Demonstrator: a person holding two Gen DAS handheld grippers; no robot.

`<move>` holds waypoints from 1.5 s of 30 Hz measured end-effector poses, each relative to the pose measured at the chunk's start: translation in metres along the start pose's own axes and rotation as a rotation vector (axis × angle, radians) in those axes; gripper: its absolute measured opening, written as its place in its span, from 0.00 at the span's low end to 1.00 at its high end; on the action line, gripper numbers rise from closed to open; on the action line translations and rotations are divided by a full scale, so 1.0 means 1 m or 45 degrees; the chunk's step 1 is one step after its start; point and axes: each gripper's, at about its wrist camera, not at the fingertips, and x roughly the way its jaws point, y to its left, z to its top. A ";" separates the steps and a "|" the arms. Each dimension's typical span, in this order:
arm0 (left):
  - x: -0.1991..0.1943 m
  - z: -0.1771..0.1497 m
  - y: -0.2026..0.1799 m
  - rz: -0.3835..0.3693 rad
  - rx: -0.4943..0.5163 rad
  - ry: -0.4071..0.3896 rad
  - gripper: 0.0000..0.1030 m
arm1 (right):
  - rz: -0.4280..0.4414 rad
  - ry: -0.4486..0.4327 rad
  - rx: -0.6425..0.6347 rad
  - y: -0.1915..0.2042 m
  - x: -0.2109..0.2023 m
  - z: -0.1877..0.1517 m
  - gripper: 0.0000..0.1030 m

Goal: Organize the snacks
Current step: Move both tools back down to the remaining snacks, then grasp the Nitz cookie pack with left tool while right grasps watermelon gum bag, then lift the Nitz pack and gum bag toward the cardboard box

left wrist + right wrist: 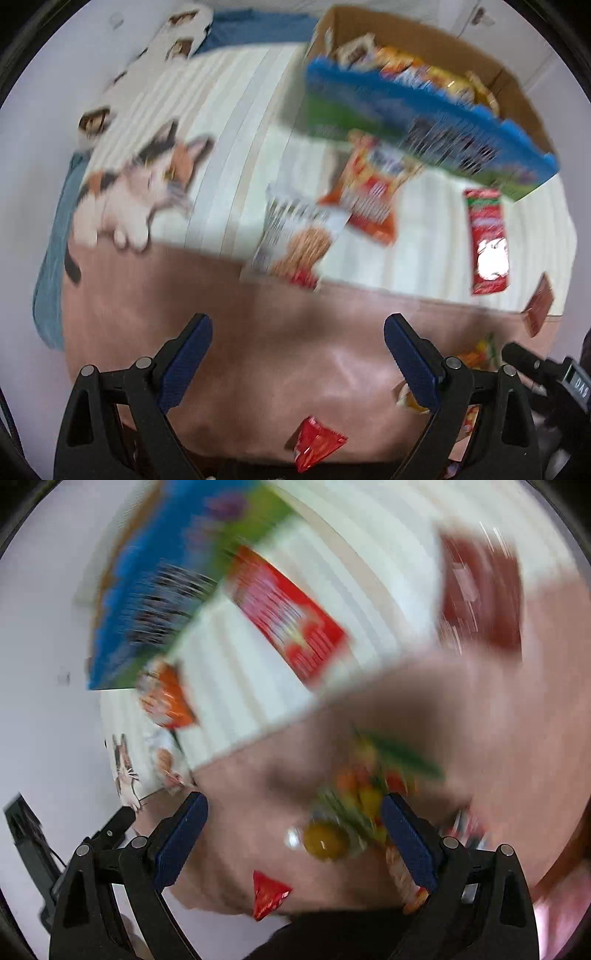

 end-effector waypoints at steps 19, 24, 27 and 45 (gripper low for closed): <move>0.056 0.044 0.026 -0.050 -0.006 0.107 0.93 | -0.237 -0.080 -0.166 0.018 0.062 0.010 0.56; 0.082 0.063 0.005 -0.038 0.122 0.172 0.93 | -0.311 -0.069 -0.397 0.058 0.070 0.023 0.55; 0.102 0.067 -0.004 -0.022 0.188 0.216 0.93 | -0.359 -0.048 -0.507 0.078 0.077 0.029 0.55; 0.097 -0.017 0.027 -0.001 0.033 0.223 0.58 | -0.416 0.008 -0.664 0.084 0.096 -0.006 0.54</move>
